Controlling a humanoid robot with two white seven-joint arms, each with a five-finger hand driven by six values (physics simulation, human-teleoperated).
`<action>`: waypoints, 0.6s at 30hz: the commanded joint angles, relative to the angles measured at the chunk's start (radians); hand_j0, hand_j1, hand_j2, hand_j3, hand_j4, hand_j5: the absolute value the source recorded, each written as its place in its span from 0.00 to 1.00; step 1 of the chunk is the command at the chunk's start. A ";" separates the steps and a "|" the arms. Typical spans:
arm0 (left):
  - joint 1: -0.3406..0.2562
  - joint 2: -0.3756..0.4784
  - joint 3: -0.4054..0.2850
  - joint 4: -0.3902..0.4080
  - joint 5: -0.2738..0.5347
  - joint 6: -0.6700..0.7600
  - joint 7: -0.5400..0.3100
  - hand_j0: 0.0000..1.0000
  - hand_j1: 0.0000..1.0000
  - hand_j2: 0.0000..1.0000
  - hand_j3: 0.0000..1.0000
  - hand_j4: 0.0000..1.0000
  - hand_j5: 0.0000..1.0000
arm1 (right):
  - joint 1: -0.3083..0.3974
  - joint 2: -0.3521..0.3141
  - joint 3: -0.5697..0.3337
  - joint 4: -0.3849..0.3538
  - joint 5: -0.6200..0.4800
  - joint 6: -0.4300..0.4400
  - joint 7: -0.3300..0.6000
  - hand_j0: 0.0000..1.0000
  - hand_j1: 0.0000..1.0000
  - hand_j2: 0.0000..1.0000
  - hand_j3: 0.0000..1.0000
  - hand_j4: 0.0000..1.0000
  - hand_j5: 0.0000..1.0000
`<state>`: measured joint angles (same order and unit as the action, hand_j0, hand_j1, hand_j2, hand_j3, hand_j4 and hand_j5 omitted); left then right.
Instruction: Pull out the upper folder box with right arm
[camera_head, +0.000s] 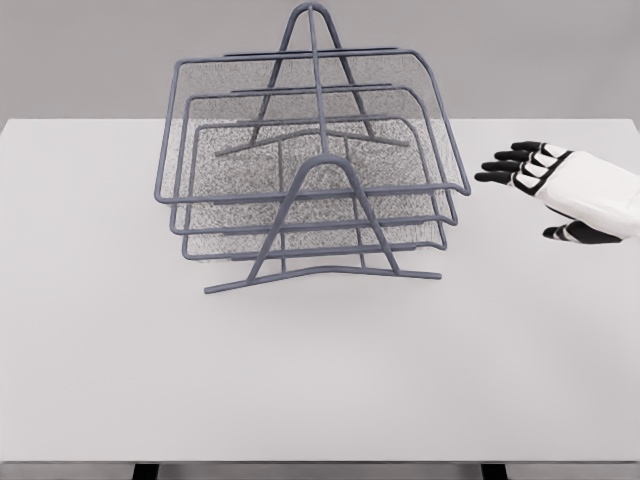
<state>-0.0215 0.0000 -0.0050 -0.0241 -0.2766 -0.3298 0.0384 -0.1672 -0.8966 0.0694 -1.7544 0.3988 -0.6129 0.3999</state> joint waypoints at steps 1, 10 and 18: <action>0.000 0.000 0.000 0.000 0.001 0.000 0.000 1.00 1.00 1.00 1.00 1.00 1.00 | 0.000 0.002 0.000 -0.001 0.002 0.002 0.002 1.00 1.00 1.00 1.00 1.00 1.00; 0.000 0.000 0.000 0.000 0.001 0.000 0.000 1.00 1.00 1.00 1.00 1.00 1.00 | -0.347 0.074 0.260 0.411 -0.026 0.002 -0.049 1.00 1.00 1.00 1.00 1.00 1.00; 0.000 0.000 0.000 0.000 0.001 0.000 0.000 1.00 1.00 1.00 1.00 1.00 1.00 | -0.500 0.186 0.460 0.520 -0.058 0.002 -0.041 1.00 1.00 1.00 1.00 1.00 1.00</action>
<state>-0.0215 0.0000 -0.0051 -0.0240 -0.2766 -0.3299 0.0384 -0.6841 -0.7303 0.4826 -1.2573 0.3515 -0.6126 0.3592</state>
